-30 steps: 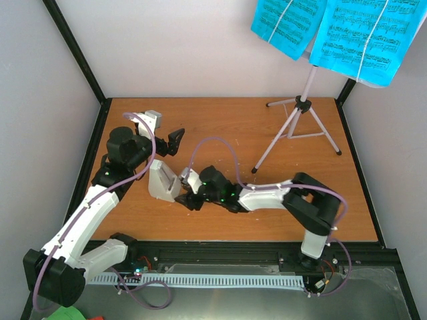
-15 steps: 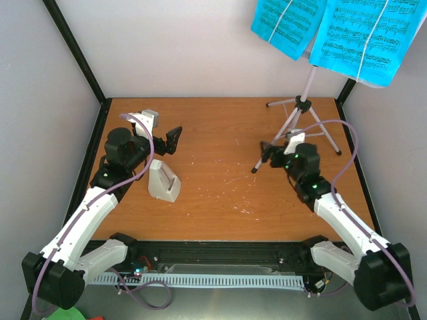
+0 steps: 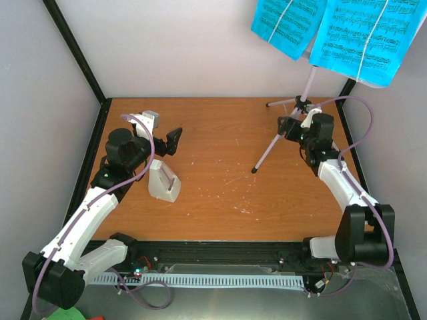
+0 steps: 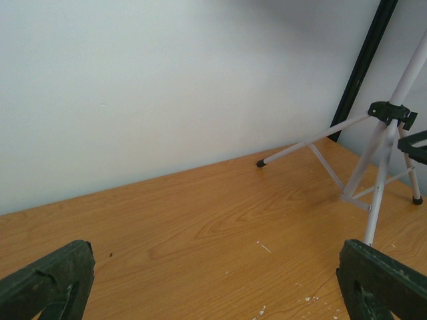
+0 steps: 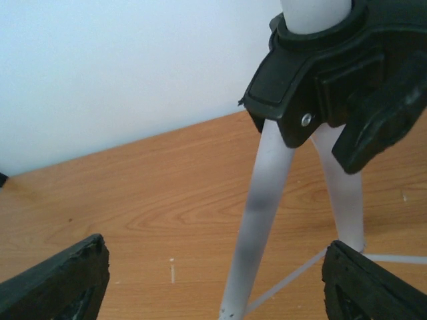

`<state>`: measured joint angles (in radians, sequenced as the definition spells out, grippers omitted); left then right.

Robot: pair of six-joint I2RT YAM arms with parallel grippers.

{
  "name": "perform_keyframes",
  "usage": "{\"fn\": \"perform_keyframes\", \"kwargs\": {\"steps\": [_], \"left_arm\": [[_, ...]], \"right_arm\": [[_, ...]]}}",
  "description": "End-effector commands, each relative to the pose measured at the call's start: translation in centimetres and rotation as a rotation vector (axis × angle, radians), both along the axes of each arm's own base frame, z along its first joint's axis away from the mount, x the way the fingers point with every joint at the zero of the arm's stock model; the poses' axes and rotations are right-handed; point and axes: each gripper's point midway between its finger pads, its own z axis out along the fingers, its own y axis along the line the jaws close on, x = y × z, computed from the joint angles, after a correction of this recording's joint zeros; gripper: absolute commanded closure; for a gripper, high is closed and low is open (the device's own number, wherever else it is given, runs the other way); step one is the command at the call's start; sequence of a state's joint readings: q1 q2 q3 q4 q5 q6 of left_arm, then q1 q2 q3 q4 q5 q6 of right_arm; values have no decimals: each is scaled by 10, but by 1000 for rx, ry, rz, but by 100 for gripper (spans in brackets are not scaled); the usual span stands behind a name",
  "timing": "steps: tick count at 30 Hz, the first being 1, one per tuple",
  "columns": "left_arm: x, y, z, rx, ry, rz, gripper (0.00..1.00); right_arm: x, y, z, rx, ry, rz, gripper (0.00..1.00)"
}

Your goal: Pack up the instrument practice props

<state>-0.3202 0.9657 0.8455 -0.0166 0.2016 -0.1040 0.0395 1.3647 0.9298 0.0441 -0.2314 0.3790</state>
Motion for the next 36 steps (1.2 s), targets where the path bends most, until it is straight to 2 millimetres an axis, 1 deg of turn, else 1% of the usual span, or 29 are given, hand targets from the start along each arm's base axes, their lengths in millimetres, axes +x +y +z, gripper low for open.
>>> {"fn": "perform_keyframes", "kwargs": {"steps": [1, 6, 11, 16, 18, 21, 22, 23, 27, 33, 36], "left_arm": [[0, 3, 9, -25, -23, 8, 1], [0, 1, 8, -29, -18, 1, 1], [0, 1, 8, -31, -17, -2, 0], [1, 0, 6, -32, -8, -4, 1], [2, 0, 5, -31, -6, -5, 0], [3, -1, 3, -29, 1, -5, 1], [3, -1, 2, -29, 2, -5, 1], [3, -1, 2, -28, 3, -6, 1], [5, -1, -1, -26, 11, -2, 1], [6, -1, -1, -21, 11, -3, 0], [6, -1, -1, -19, 11, 0, 1]], "right_arm": [[11, -7, -9, -9, 33, -31, 18], [16, -3, -17, 32, 35, -28, 24], [22, -1, -28, 31, 53, -12, 31], [31, 0, -37, 0, 71, 1, 44], [34, 1, -37, 5, 63, 11, 47], [38, 4, -38, 14, 52, 27, 48], [40, 5, -38, 17, 51, 33, 51], [41, 7, -38, 20, 50, 38, 54], [41, 11, -34, 45, 30, 57, 73], [29, 30, -22, 142, 6, 136, 96], [20, 39, -18, 164, 0, 171, 97]]}}
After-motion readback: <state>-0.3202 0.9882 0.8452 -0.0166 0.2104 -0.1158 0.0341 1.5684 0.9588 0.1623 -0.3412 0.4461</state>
